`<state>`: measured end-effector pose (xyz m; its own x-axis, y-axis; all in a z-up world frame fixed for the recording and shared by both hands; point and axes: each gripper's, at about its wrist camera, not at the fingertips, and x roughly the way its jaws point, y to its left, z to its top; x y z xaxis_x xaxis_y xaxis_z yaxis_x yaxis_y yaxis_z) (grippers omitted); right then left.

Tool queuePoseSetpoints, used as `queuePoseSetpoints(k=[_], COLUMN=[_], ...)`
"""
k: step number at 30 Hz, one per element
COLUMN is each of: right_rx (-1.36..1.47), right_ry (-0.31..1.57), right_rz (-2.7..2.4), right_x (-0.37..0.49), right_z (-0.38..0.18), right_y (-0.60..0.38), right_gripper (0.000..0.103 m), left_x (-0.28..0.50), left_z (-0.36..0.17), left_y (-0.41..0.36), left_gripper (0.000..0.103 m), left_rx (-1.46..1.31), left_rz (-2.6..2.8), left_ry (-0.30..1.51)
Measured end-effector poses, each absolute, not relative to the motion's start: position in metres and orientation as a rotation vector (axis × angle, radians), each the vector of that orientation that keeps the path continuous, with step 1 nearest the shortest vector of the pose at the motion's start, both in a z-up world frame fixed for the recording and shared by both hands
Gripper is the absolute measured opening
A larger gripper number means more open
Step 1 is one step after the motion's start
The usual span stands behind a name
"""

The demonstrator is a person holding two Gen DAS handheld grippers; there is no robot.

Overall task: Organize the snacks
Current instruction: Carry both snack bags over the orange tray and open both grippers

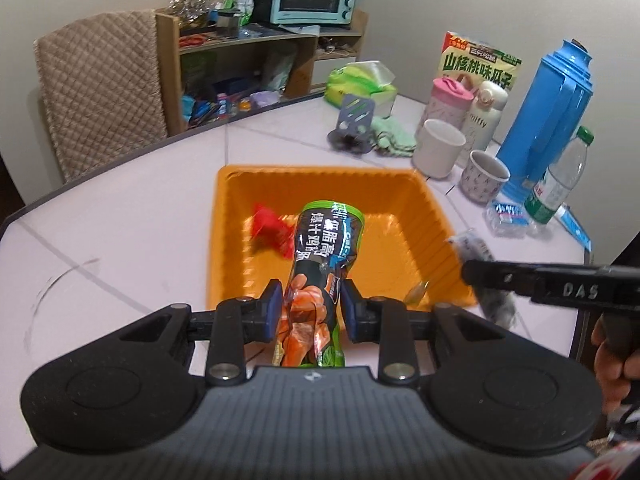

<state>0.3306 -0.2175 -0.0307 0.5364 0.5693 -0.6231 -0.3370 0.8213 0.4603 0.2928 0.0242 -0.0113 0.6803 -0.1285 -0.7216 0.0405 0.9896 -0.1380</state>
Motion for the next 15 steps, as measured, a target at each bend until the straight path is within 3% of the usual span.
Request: queuePoseSetpoints(k=[15], right_rx=[0.403], right_ry=[0.875], right_rz=[0.415], right_x=[0.393], right_z=[-0.054], right_y=[-0.221], right_gripper=[0.039], left_x=[0.376], left_z=[-0.038], left_y=[-0.009], left_gripper=[0.028], left_rx=[-0.189], left_rz=[-0.075], left_ry=[0.891])
